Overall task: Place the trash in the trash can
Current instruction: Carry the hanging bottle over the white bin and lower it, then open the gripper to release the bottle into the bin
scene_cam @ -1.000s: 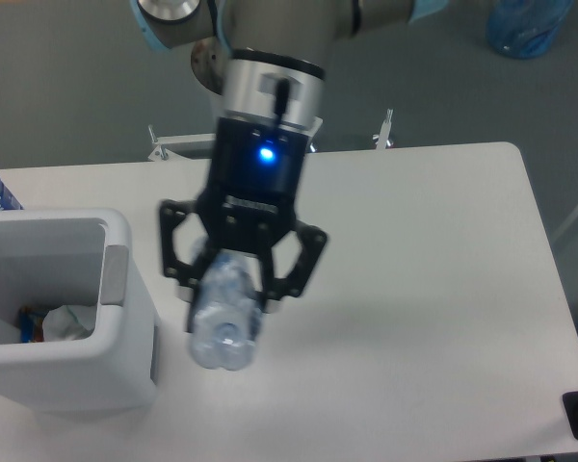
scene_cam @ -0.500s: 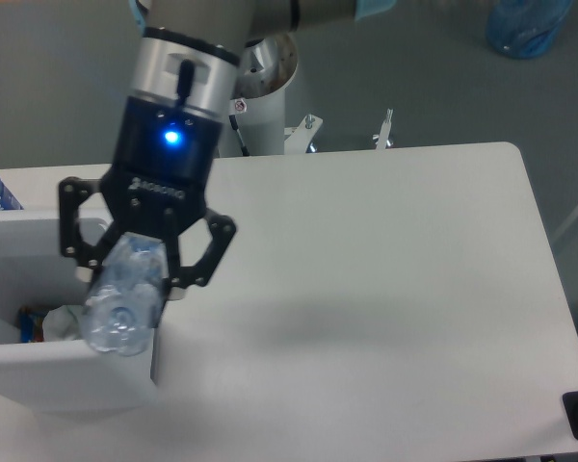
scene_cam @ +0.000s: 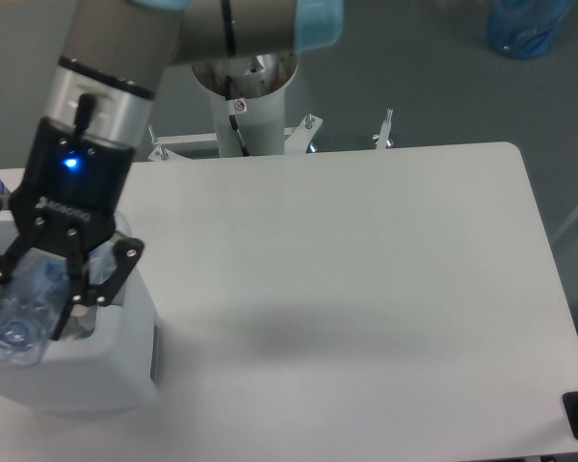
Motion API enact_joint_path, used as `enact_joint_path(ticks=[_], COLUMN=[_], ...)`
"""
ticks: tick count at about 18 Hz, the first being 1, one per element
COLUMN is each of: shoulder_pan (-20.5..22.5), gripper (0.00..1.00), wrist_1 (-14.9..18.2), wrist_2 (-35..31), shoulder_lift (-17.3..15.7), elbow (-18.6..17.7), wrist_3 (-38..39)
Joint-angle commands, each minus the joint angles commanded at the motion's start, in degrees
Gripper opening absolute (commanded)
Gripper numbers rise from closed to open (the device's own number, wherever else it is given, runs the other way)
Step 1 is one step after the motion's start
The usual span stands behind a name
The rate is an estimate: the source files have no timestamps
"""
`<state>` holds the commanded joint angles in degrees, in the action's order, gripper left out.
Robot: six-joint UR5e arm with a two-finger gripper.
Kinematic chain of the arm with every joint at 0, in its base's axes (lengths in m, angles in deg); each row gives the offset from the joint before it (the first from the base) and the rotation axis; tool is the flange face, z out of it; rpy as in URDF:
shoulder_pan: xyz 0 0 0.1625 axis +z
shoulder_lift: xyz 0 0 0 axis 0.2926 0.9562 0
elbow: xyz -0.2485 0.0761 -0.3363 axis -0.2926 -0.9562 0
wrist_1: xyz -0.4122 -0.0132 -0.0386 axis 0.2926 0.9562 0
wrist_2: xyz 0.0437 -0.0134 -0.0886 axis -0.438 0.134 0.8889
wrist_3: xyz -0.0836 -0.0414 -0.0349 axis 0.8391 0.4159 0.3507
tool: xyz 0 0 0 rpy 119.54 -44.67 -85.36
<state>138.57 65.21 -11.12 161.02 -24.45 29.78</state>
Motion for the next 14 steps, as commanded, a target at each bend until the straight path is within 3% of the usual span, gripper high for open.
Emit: enact_joint_path(ticks=[6, 9, 11, 14], shoulder_pan=[-2.37, -2.47, -2.47, -2.47], gripper=[0.58, 0.73, 1.00, 1.00], wrist_1=[-0.09, -0.09, -0.09, -0.09], wrist_2=[0.18, 0.26, 0.18, 0.18], shoulder_lift=[1.41, 1.67, 1.85, 2.02], elbow=[-0.53, -0.53, -0.62, -0.53], wrist_3=[-0.09, -0.17, -0.61, -1.40])
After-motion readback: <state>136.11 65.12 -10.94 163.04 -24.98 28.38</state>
